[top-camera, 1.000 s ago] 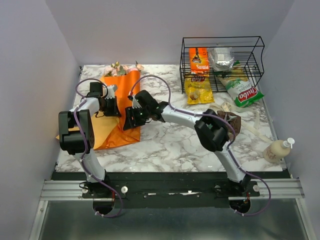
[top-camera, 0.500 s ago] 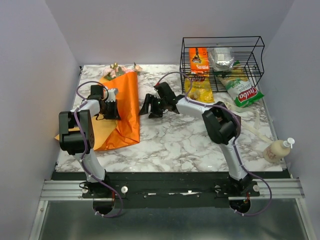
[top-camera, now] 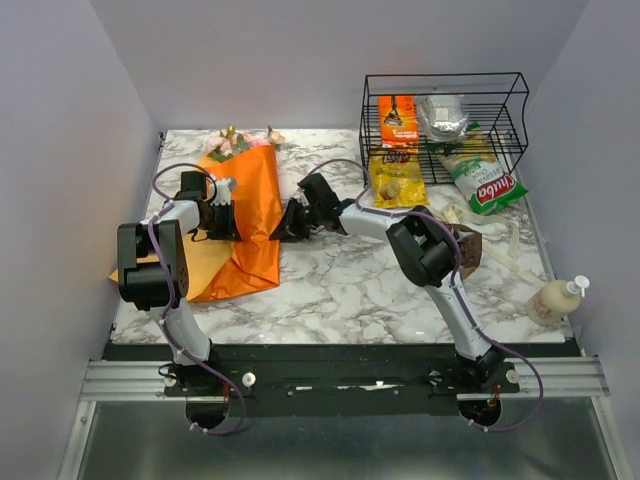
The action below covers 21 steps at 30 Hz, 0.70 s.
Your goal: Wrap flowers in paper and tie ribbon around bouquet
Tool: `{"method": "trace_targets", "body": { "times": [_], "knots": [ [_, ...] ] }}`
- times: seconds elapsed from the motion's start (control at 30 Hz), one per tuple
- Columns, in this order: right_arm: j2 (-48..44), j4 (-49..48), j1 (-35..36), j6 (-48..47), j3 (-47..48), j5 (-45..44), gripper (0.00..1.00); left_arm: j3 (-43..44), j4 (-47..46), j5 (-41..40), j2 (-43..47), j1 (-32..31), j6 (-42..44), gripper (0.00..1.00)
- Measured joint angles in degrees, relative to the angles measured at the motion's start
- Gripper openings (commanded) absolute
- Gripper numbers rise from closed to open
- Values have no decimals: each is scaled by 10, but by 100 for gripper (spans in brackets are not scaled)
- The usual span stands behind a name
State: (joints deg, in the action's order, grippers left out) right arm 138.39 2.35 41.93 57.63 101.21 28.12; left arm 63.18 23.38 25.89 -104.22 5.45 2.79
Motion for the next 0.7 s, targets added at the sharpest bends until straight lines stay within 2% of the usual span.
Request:
{"method": "trace_targets", "body": {
  "times": [0.1, 0.3, 0.57, 0.7],
  "knots": [
    [4, -4, 0, 16, -6, 1, 0, 0, 0, 0, 0, 0, 2, 0],
    [-50, -50, 0, 27, -109, -7, 0, -7, 5, 21, 2, -16, 8, 0],
    [-186, -61, -7, 10, -283, -33, 0, -31, 15, 69, 12, -94, 17, 0],
    [-229, -66, -15, -8, -352, -38, 1, -35, 24, 82, 13, -124, 20, 6]
  ]
}}
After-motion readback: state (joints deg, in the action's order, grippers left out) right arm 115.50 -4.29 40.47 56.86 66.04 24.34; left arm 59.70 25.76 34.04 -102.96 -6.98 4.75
